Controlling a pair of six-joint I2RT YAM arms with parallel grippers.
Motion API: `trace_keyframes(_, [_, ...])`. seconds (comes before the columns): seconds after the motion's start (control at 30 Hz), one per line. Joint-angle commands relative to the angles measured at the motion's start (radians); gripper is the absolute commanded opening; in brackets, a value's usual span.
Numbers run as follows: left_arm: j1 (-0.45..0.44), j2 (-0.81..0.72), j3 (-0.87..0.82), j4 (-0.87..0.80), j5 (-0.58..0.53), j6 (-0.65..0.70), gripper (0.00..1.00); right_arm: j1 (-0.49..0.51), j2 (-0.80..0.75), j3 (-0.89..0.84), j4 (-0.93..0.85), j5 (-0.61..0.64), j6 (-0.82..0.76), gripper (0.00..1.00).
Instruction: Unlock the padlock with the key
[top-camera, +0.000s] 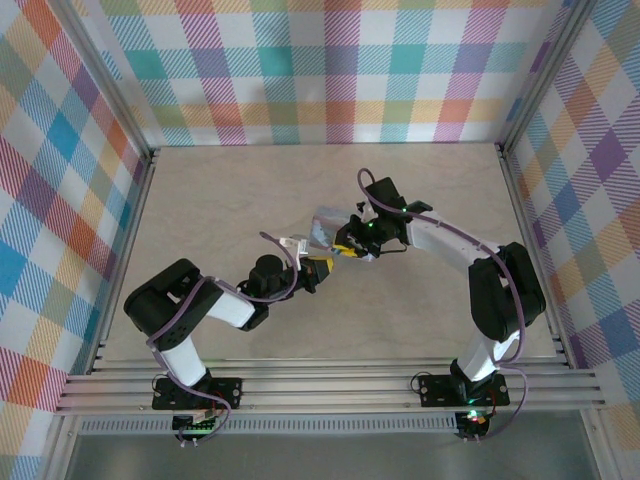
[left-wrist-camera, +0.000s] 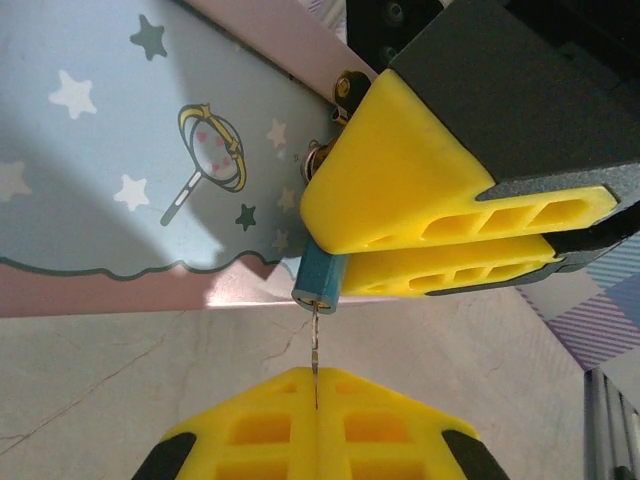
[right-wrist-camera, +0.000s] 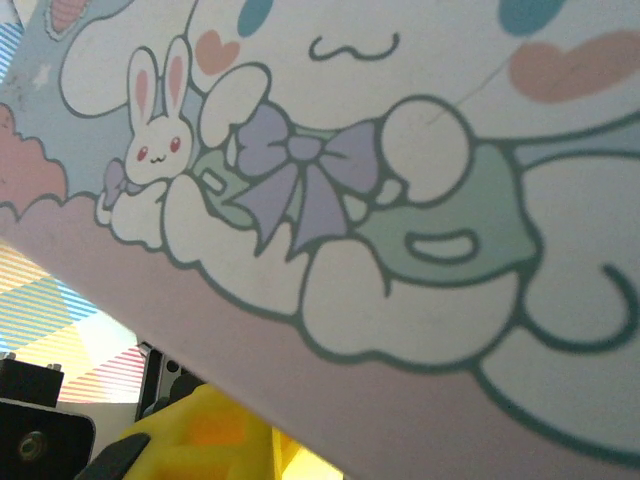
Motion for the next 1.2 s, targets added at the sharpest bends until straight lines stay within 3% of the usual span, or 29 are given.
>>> trace_keyframes(0.0, [0.003, -0.021, 0.069, 0.173, 0.100, -0.036, 0.00, 0.025, -0.017, -0.022, 0.018, -0.083, -0.023, 0.00])
trace_keyframes(0.8, [0.099, 0.013, 0.148, 0.176, 0.311, -0.214, 0.00, 0.023, -0.023, -0.041, -0.003, -0.108, -0.118, 0.00])
trace_keyframes(1.0, [0.068, -0.026, 0.120, 0.086, 0.223, -0.056, 0.00, 0.022, -0.027, -0.022, -0.036, -0.114, -0.115, 0.00])
trace_keyframes(1.17, [-0.040, -0.087, 0.139, -0.095, 0.074, 0.172, 0.00, 0.022, -0.020, 0.002, -0.075, -0.120, -0.112, 0.00])
